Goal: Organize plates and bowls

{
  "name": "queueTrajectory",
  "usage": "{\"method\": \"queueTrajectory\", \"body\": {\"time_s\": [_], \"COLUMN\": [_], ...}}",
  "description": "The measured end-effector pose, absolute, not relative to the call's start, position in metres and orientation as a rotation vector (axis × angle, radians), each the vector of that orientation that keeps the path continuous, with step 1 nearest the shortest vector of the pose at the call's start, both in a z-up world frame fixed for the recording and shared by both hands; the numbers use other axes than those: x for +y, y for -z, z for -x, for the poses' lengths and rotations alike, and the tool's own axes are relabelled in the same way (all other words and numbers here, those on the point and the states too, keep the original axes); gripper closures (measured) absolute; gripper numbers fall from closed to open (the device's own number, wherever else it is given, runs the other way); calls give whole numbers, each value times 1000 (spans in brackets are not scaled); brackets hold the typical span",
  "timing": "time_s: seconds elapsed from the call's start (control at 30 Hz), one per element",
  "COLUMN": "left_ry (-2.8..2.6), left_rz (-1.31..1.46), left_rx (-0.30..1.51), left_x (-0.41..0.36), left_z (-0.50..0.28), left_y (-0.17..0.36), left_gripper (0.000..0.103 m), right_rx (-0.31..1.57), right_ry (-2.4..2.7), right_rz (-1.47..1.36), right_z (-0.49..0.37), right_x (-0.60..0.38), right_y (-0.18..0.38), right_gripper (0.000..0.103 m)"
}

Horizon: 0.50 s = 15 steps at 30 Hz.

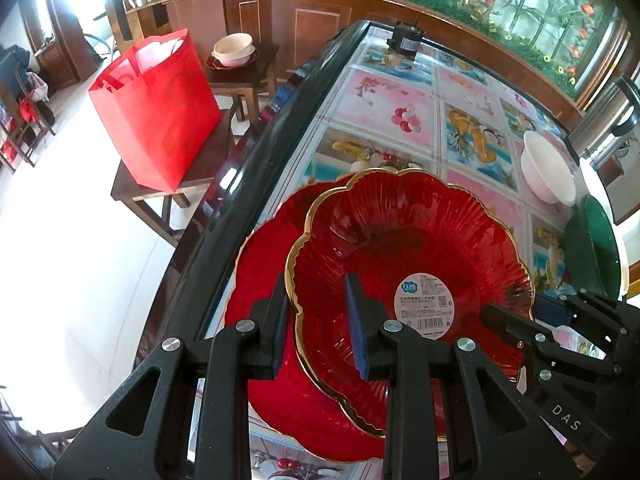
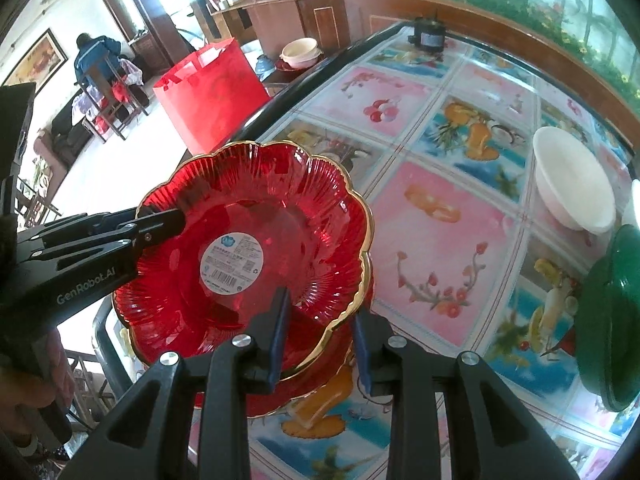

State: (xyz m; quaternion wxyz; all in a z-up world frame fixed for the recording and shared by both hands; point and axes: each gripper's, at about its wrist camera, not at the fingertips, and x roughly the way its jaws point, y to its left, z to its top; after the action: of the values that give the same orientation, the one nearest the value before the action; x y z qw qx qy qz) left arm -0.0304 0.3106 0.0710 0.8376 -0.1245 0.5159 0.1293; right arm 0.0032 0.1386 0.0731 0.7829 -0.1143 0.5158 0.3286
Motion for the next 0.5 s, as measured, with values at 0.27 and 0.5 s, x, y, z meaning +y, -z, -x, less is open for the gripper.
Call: {"method": "queueTrajectory", "body": {"time_s": [0.27, 0.5], "left_ry": [-278, -290], "left_rz": [272, 265], "left_rx": [1111, 1126], "left_x": [313, 316], "left_z": [34, 37], "left_y": [-60, -53], "left_gripper": [77, 77], "right_rx": [1132, 1148], "right_ry": [-709, -716], "right_rz": [270, 289], "right_z": [0, 0], "right_x": [142, 147], "right_y": [-66, -62], "right_gripper": [71, 70]}}
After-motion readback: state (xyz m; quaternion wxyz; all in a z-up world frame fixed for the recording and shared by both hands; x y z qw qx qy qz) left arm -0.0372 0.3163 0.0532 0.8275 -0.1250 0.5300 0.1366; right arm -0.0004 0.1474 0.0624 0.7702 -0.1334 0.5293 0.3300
